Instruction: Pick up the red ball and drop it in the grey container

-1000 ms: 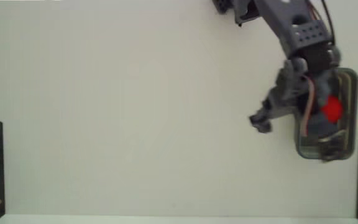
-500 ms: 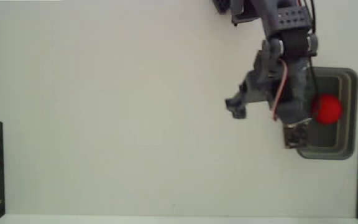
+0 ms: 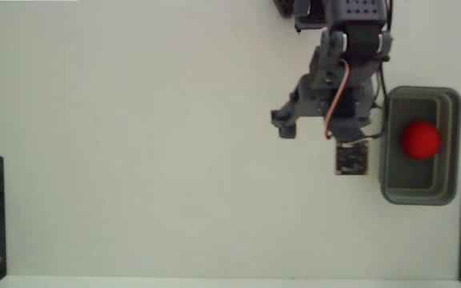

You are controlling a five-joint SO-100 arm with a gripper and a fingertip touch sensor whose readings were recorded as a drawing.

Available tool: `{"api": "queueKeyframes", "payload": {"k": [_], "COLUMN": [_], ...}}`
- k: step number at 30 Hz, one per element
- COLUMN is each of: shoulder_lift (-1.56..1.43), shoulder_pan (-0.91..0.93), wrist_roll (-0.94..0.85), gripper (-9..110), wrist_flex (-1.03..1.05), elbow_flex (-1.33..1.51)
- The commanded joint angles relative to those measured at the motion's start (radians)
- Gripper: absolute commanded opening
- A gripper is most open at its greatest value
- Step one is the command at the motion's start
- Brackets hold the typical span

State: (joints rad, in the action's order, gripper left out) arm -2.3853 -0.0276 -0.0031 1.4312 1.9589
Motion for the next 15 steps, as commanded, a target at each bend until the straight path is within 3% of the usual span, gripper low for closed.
{"api": "queueKeyframes", "payload": {"k": [1,15], "shoulder_lift": [-0.069,-0.095], "shoulder_pan": [0.008,0.028], "wrist_roll": [0.003,0.003], "gripper": [110,110], "wrist_flex": [-0.001,-0.001], "elbow_flex": [0.015,0.040]}}
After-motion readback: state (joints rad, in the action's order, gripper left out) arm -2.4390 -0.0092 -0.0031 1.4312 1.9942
